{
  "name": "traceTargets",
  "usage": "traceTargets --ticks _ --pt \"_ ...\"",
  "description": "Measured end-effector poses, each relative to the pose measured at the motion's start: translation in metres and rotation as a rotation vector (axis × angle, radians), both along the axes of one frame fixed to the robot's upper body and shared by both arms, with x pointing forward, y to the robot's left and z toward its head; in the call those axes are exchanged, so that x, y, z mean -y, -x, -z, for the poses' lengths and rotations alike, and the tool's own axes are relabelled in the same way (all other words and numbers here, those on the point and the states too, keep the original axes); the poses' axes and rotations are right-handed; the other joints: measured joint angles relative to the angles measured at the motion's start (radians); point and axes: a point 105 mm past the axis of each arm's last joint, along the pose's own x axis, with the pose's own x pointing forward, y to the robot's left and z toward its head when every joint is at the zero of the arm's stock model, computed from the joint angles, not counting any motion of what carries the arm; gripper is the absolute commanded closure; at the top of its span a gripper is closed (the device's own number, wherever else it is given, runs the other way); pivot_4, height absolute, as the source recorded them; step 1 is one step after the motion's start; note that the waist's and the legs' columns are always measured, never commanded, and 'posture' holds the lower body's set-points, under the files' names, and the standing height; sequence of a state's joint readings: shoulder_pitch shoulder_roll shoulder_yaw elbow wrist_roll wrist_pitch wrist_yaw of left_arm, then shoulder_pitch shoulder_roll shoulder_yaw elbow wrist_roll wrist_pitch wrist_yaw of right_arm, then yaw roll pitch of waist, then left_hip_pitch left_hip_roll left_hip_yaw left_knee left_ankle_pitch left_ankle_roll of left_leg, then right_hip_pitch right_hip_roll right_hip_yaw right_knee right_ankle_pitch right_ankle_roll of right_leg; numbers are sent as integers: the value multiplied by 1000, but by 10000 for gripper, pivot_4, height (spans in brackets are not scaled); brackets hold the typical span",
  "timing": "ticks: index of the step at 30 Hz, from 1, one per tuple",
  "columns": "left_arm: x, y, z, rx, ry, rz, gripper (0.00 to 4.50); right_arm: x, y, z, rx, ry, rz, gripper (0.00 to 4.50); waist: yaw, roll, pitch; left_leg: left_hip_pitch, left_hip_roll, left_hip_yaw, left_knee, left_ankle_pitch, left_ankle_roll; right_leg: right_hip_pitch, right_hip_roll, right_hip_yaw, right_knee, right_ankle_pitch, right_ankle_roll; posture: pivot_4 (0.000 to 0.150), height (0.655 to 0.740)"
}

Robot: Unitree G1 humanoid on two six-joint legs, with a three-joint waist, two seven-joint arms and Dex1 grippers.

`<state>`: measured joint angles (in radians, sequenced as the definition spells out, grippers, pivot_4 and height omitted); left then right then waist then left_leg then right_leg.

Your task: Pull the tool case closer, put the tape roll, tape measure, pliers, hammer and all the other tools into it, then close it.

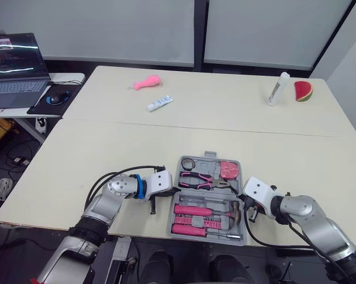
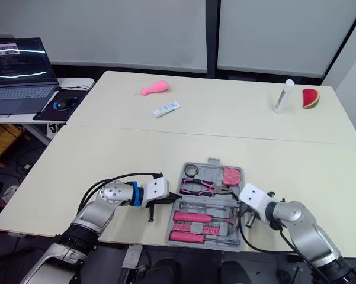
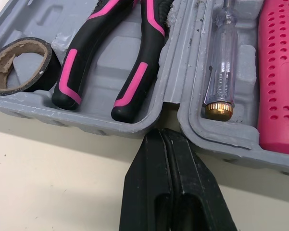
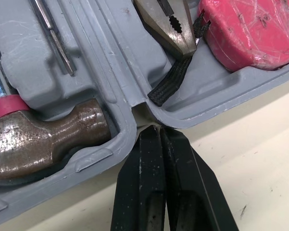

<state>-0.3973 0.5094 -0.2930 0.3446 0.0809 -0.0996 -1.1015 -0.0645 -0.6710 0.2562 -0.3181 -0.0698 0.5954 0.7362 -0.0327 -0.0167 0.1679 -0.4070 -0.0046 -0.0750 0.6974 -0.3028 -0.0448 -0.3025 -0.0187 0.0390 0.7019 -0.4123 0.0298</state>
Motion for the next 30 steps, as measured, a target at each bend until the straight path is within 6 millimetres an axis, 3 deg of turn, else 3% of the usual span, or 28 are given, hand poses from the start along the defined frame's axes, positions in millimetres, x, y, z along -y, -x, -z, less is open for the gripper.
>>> traceTargets --ticks 15,22,26,30 --pt "-6 -1 -1 -11 1 -25 45000 2 2 -4 2 2 17 44737 0 0 0 0 0 0 0 0 0 0 0 1 0 0 0 1500 7400" --pt "-61 -8 -18 -25 41 -248 45000 35 12 -22 51 56 139 44737 2 0 0 0 0 -1 -1 0 0 0 -2 1 0 0 0 1500 7400" --pt "-38 9 -42 -11 135 -100 45000 34 17 -38 126 6 174 44737 7 0 0 -1 0 -1 -1 0 0 0 -2 0 -2 0 0 1500 7400" --pt "-5 46 -52 -29 90 217 45000 24 29 -42 112 -112 228 44737 6 2 -1 -1 0 0 -1 0 0 1 -1 1 -2 0 0 1500 7400"
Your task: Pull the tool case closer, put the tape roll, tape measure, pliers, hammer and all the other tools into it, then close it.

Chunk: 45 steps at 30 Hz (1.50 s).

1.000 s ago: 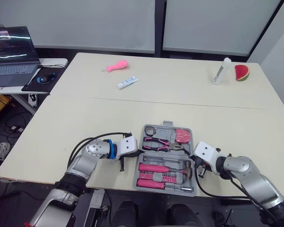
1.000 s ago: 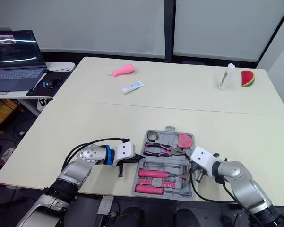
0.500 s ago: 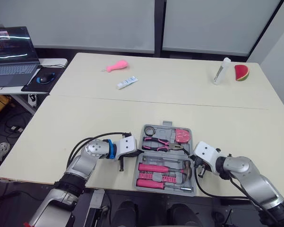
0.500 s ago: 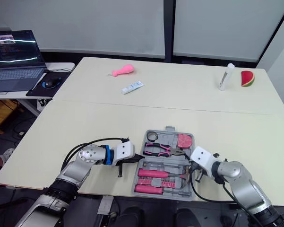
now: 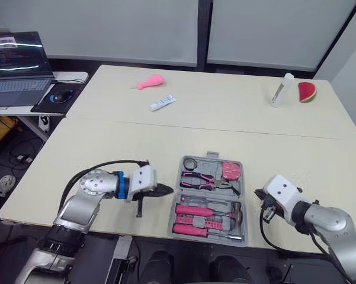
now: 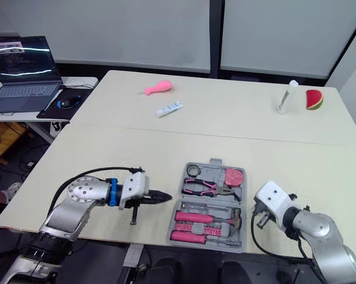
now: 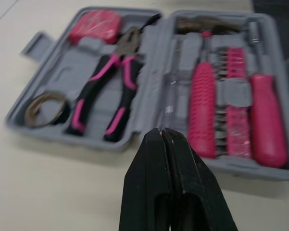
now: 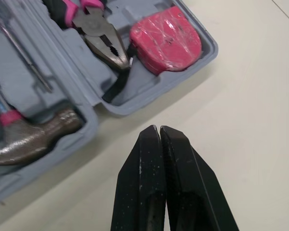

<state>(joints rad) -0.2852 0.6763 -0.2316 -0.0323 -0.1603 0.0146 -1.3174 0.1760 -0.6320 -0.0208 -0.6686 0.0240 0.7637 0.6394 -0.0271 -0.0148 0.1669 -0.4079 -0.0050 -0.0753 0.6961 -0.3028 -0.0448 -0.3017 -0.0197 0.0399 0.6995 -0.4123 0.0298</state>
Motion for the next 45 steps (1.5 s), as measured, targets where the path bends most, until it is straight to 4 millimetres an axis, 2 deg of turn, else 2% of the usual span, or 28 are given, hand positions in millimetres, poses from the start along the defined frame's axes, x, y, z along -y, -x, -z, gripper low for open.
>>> traceTargets --ticks 4,9,17,21,28,31,36,45 --pt "20 17 13 -49 -37 140 45000 -2 3 -1 -13 -25 24 44737 -4 1 -1 1 0 0 0 0 0 0 1 1 1 0 0 1500 7400" --pt "49 20 23 -22 -57 232 45000 -9 7 -4 -13 -50 16 44737 -4 2 -1 1 -1 0 0 0 0 0 2 1 0 0 0 1500 7400" --pt "51 23 49 -21 -144 275 45000 -8 10 0 -34 -59 41 44737 -3 2 -1 1 -1 0 0 0 0 0 2 1 0 0 0 1500 7400" --pt "61 23 52 29 -141 296 45000 -8 8 -1 -29 -57 43 44737 -2 3 -2 1 -1 0 0 0 0 0 2 1 0 0 0 1500 7400" --pt "63 20 54 62 -161 297 45000 -7 9 -2 -63 -81 56 44737 -3 4 -3 1 -1 0 0 0 0 1 2 1 0 0 0 1500 7400" --pt "63 20 55 61 -163 299 45000 -4 1 -12 -55 -152 105 38483 -3 5 -4 2 -1 0 0 0 0 2 2 1 0 0 0 1500 7400" --pt "64 21 55 57 -166 303 45000 -12 -10 -25 -89 -305 138 29198 -2 6 -5 3 -1 0 0 0 0 2 2 1 0 0 0 1500 7400" --pt "65 21 56 47 -166 303 45000 -13 -50 -18 -173 -458 305 8384 -3 7 -5 4 -1 1 -1 0 0 2 2 2 0 0 0 1500 7400"
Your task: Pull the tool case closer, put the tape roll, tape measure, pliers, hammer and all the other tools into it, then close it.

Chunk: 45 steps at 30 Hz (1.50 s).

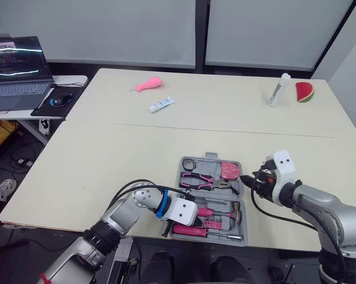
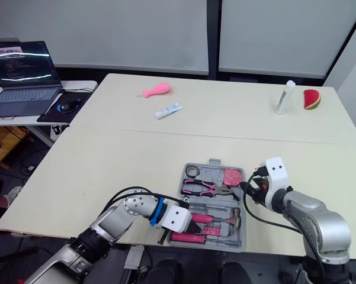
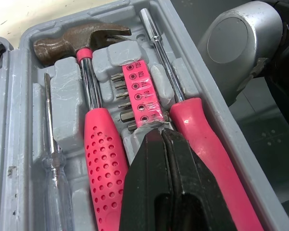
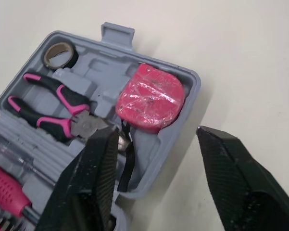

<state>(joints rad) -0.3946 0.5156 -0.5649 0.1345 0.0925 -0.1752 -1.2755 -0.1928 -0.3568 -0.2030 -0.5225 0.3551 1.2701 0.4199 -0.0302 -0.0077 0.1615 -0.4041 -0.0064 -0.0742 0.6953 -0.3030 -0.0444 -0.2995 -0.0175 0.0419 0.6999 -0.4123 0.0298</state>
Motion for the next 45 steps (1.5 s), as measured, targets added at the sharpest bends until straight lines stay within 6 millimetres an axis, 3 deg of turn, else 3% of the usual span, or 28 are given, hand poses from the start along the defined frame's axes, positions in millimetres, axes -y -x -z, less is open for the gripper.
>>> traceTargets --ticks 3,12,21,45 --pt "0 1 1 -5 -3 0 45000 0 -10 6 -23 -7 38 188 -1 0 0 0 0 0 0 0 0 0 0 0 0 0 0 1500 7400" --pt "2 1 4 -12 2 -4 45000 -10 -29 22 -67 -34 142 188 -2 2 -2 1 0 1 0 0 0 0 0 1 0 0 0 1500 7400" --pt "2 2 5 -13 5 -8 45000 -8 -43 37 -122 -34 202 188 -2 4 -3 2 0 2 -2 0 0 0 0 1 0 0 0 1500 7400" --pt "-6 3 6 6 -39 36 45000 -34 -57 35 -179 -387 73 188 -26 4 -8 5 2 2 -4 0 0 1 0 2 1 0 0 1500 7400"
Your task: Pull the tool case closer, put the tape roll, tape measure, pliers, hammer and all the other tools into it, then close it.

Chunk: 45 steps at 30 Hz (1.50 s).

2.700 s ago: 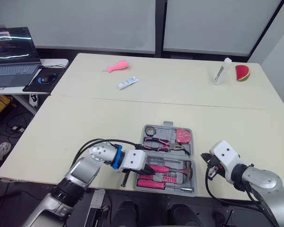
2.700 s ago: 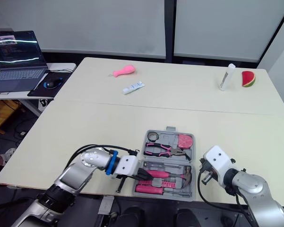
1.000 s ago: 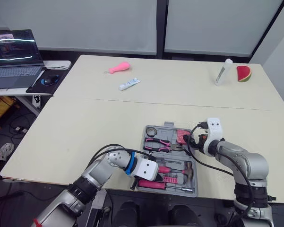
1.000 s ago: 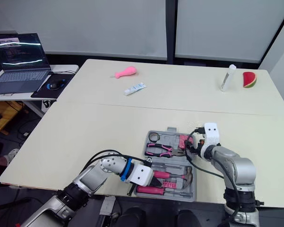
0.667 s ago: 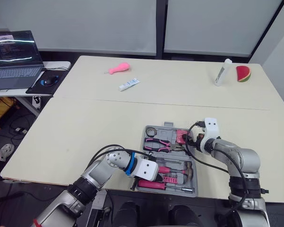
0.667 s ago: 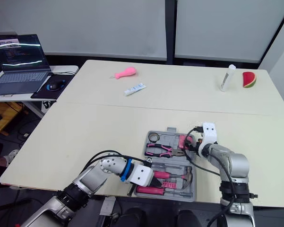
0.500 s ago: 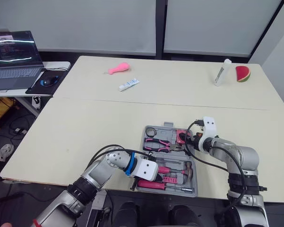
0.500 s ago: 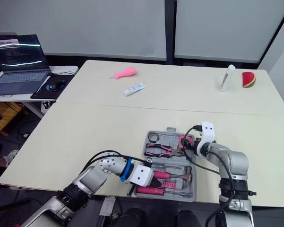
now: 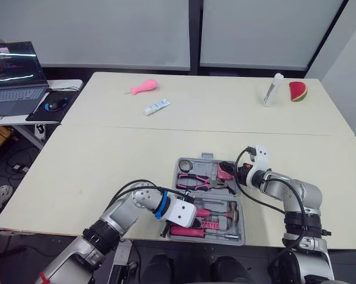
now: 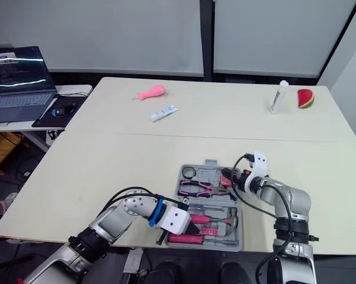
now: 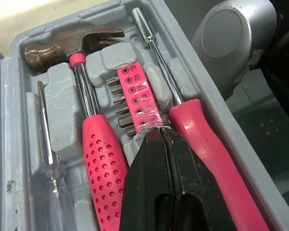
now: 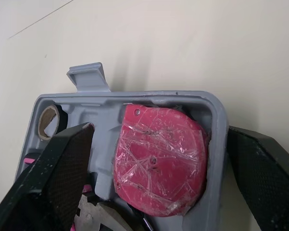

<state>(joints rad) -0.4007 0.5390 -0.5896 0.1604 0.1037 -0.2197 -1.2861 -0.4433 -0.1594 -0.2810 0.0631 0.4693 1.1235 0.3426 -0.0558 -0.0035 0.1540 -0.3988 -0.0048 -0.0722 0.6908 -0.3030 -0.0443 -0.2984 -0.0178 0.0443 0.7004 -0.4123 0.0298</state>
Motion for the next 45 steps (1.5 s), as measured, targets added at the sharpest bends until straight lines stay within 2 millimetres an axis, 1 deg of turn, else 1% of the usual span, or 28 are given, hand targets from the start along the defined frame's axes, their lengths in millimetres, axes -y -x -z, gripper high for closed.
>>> traceTargets --ticks 6,9,14,18,27,32,36,39,41,45 --pt "-4 1 1 3 -16 13 45000 -4 1 -10 53 -36 -67 188 -11 0 0 2 1 0 -4 0 0 0 0 1 0 0 0 1500 7400" --pt "-6 1 0 4 -20 14 45000 -8 3 -21 103 -47 -119 188 -13 0 0 3 1 0 -6 0 0 0 0 1 -1 0 0 1500 7400" --pt "-7 2 1 6 -24 17 45000 -12 9 -32 180 -28 -201 188 -16 0 0 4 1 0 -9 1 2 0 0 2 -2 0 0 1500 7400" --pt "-7 2 1 11 -22 23 45000 -13 15 -41 254 43 -289 188 -17 0 0 4 1 0 -9 1 2 0 0 2 -2 0 0 1500 7400" --pt "-7 2 1 12 -21 25 45000 -23 24 -58 398 186 -460 188 -16 0 0 4 1 0 -10 1 2 0 0 2 -3 0 0 1500 7400" --pt "-6 2 1 10 -17 17 45000 -23 38 -68 472 308 -573 188 -11 0 0 3 1 -1 -10 1 2 0 -1 2 -3 0 0 1500 7400" --pt "-9 1 -2 -18 2 -40 45000 -23 52 -72 498 363 -631 188 -8 -1 1 3 2 -1 -10 1 2 0 0 2 -4 0 0 1500 7400" --pt "-18 1 -6 -59 2 -101 45000 -26 63 -71 504 390 -671 188 -8 -3 2 2 3 -2 -11 1 2 0 0 1 -4 0 0 1500 7400" --pt "-30 3 -10 -115 -1 -162 45000 -27 69 -70 508 418 -698 188 -8 -3 2 1 3 -3 -11 1 2 -1 0 1 -4 0 0 1500 7400" --pt "-70 13 -24 -264 -48 -283 45000 -24 87 -75 537 501 -757 188 0 -4 7 -1 3 -3 -11 1 2 -3 0 0 -4 0 0 1500 7400"
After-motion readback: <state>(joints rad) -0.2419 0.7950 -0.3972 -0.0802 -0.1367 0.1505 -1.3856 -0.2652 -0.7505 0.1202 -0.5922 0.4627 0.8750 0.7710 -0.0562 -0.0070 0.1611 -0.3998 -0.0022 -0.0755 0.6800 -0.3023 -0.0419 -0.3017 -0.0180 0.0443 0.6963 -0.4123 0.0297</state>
